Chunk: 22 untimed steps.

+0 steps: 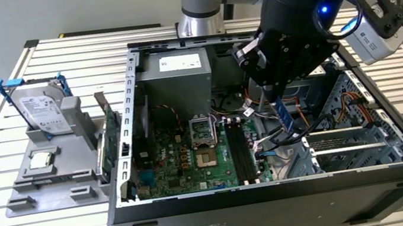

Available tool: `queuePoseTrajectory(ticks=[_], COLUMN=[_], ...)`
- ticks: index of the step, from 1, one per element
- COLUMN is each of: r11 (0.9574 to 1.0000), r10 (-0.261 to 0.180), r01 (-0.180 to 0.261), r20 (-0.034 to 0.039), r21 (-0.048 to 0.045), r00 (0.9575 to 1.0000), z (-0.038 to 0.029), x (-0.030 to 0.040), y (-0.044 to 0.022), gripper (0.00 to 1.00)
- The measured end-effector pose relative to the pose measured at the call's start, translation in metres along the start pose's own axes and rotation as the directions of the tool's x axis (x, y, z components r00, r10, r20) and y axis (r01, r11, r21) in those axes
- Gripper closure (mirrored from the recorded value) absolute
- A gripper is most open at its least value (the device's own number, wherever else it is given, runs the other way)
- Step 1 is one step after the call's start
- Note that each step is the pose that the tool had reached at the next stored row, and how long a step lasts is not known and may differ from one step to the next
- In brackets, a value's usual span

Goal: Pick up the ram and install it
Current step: 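Insert the ram into the slot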

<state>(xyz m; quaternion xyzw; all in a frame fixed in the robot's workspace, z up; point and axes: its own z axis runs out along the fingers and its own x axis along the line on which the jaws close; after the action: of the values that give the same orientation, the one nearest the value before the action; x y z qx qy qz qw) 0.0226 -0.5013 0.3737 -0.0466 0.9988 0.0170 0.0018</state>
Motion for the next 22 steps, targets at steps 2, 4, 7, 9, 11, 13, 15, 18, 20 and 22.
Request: queuePoseTrajectory(ticks=[2, 4, 7, 9, 11, 13, 15, 18, 20, 22], r11=[1.0, 1.0, 1.0, 1.0, 1.0, 0.9999, 0.9998, 0.9998, 0.9998, 0.9998], r10=[0.0, 0.0, 0.0, 0.003, 0.008, 0.015, 0.02, 0.02, 0.02, 0.02], r01=[0.0, 0.0, 0.0, -0.003, -0.008, -0.015, -0.02, -0.02, -0.02, -0.02], r20=[0.0, 0.0, 0.0001, 0.0001, 0.0003, 0.0006, 0.0007, 0.0008, 0.0007, 0.0008], r21=[-0.0001, 0.0, -0.0004, -0.0001, -0.0001, -0.0001, 0.0, -0.0001, -0.0001, -0.0001], r00=[1.0, 1.0, 1.0, 1.0, 1.0, 0.9999, 0.9998, 0.9998, 0.9998, 0.9998], z=[0.0001, 0.0001, 0.0011, 0.0016, 0.0023, 0.0031, 0.004, 0.0055, 0.0066, 0.0075], x=[0.0, 0.0, 0.0, 0.0, -0.0001, -0.0001, -0.0001, 0.0, 0.0, 0.0], y=[0.0, 0.0, 0.0, -0.0001, -0.0001, -0.0001, -0.0001, -0.0002, -0.0002, -0.0002], gripper=[1.0, 1.0, 1.0, 1.0, 1.0, 1.0, 1.0, 1.0, 1.0, 1.0])
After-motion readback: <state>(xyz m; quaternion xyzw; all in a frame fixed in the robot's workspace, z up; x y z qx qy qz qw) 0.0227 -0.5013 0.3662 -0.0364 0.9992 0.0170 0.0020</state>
